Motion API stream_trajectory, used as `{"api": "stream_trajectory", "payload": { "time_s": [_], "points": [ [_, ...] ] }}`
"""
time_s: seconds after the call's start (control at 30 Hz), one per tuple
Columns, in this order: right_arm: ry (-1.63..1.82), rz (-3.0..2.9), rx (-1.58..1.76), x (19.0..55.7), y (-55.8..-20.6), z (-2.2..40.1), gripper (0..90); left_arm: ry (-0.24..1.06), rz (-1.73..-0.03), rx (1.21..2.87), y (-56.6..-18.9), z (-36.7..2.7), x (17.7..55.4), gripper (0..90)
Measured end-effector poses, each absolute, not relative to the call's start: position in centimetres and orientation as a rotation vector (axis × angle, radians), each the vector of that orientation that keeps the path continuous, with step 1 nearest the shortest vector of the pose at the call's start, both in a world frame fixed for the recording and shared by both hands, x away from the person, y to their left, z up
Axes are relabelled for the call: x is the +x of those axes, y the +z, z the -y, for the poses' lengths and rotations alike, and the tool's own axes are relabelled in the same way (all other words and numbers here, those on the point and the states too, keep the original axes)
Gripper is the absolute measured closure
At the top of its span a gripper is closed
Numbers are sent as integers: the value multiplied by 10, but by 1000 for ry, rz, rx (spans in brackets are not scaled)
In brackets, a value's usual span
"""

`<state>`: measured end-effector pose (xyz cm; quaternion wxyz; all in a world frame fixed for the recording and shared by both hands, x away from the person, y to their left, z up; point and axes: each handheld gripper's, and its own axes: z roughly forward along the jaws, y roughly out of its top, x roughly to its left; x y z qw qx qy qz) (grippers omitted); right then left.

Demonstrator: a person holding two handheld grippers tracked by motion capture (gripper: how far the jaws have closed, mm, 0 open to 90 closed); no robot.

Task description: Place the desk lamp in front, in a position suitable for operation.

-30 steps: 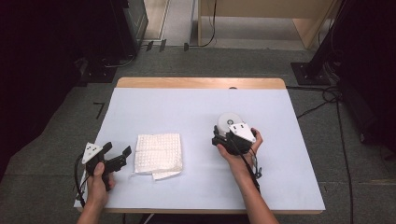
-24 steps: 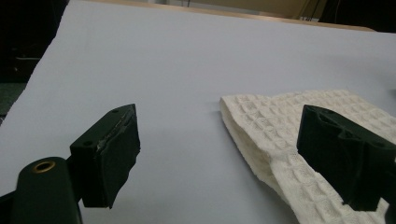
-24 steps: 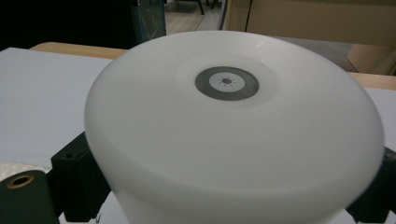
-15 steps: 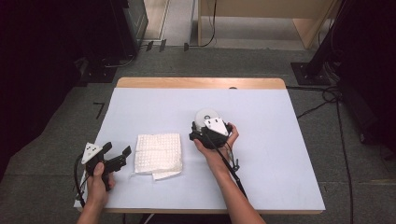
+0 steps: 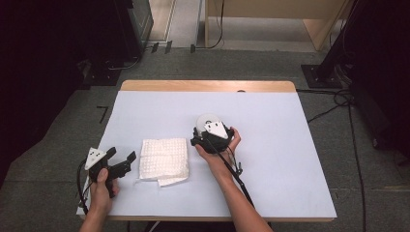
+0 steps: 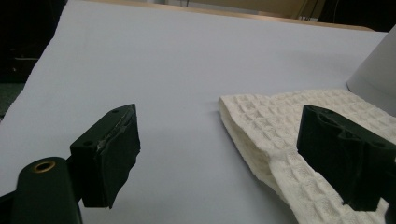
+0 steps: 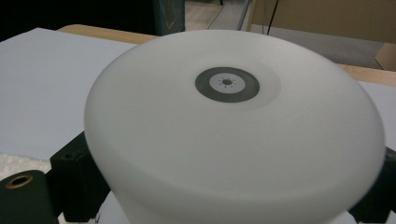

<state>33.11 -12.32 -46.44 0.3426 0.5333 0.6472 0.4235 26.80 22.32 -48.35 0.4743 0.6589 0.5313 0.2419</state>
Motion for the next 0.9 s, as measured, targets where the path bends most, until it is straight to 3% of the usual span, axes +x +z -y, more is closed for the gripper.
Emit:
{"api": "stream_trajectory", "payload": {
  "time_s": [0.07,0.5,0.9],
  "points": [
    [1136,-1682,1383,330,-460,127,22,591,-1301,1612,-483,-223,268,135],
    [1251,-1628,1245,299,-423,129,0,592,-1302,1613,-484,-223,268,135],
    [1347,-1715,1157,275,-418,88,0,591,-1302,1610,-484,-223,268,135]
  ]
}}
